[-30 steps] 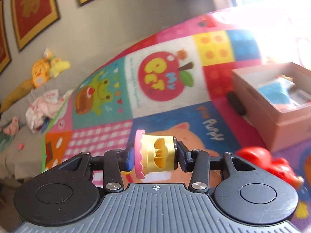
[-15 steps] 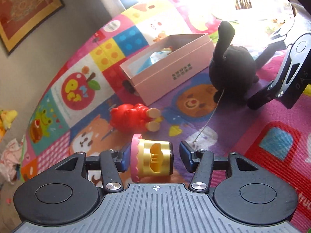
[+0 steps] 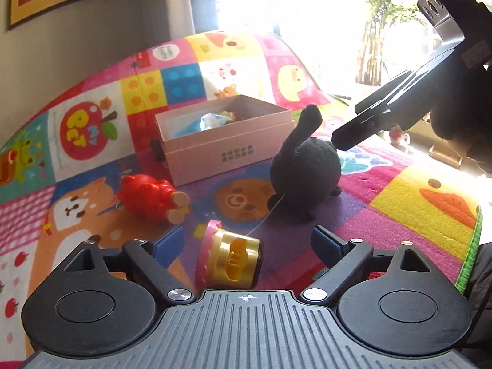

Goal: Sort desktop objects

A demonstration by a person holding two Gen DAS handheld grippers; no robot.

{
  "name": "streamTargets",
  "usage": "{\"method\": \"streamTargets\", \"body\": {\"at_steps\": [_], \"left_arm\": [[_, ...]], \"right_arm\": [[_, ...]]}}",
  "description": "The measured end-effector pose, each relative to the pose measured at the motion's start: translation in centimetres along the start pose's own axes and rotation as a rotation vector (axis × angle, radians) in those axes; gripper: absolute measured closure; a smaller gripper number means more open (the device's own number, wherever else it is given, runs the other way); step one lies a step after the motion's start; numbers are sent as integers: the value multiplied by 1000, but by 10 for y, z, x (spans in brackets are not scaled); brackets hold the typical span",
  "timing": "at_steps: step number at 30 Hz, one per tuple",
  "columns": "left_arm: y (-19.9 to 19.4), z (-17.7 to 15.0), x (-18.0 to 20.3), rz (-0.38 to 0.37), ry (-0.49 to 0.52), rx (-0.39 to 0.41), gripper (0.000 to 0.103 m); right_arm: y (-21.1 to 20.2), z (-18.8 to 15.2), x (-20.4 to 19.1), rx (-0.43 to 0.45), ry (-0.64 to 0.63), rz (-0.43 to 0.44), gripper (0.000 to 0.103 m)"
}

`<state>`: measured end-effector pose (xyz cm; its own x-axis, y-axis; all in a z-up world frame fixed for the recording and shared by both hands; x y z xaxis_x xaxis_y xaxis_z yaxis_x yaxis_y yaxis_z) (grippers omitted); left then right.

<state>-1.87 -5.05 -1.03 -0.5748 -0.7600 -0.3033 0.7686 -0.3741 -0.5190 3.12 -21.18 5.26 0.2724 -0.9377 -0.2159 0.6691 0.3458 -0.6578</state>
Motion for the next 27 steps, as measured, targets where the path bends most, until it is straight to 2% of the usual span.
{"method": "streamTargets", "body": {"at_steps": [1, 3, 6, 8, 10, 12, 14, 16, 17, 19, 21, 22, 24, 27], "left_arm": [[-5, -2, -6, 11, -23, -3, 7], [-15, -8, -18, 31, -74, -16, 6], [-28, -20, -32, 41, -140, -50, 3], [-33, -28, -38, 42, -179, -69, 3], [-35, -33, -38, 39, -200, -82, 3], [-35, -36, -36, 37, -202, -88, 3], [-36, -39, -32, 26, -209, -83, 3], [-37, -40, -31, 13, -219, -74, 3], [-36, -41, -31, 10, -226, -71, 3], [-36, -42, -33, 7, -242, -67, 3], [-33, -43, -35, 3, -258, -64, 3], [-32, -44, -35, 1, -263, -64, 3], [-29, -44, -35, -4, -268, -65, 3], [-26, -47, -34, -7, -274, -77, 3]], "right_arm": [[0, 0, -10, 4, -21, 14, 3], [-2, 1, -38, 12, -101, 70, 18], [-3, 10, -84, 8, -168, 185, 19], [8, 15, -107, -51, -172, 233, 19], [36, 15, -127, -173, -154, 245, 19], [67, 9, -135, -283, -132, 221, 19], [91, 2, -135, -350, -122, 183, 19], [101, -4, -138, -391, -140, 191, 19], [102, -11, -139, -405, -160, 202, 22], [98, -18, -145, -405, -219, 218, 34], [93, -22, -149, -376, -277, 206, 57], [91, -23, -151, -355, -300, 200, 61], [88, -20, -152, -321, -302, 206, 76], [90, -12, -150, -286, -281, 211, 78]]}}
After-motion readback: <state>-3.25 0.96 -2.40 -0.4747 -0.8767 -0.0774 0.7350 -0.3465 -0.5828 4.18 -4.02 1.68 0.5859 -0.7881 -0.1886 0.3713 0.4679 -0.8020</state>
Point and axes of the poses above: each gripper's, at about its wrist camera, not at the fingertips, and y roughly the way its jaws point, x to its right, z to its top, the point moved 8 cm from there along y, roughly the way its jaws point, and after that the axes turned 14 degrees about y, right-handed, at the moved point
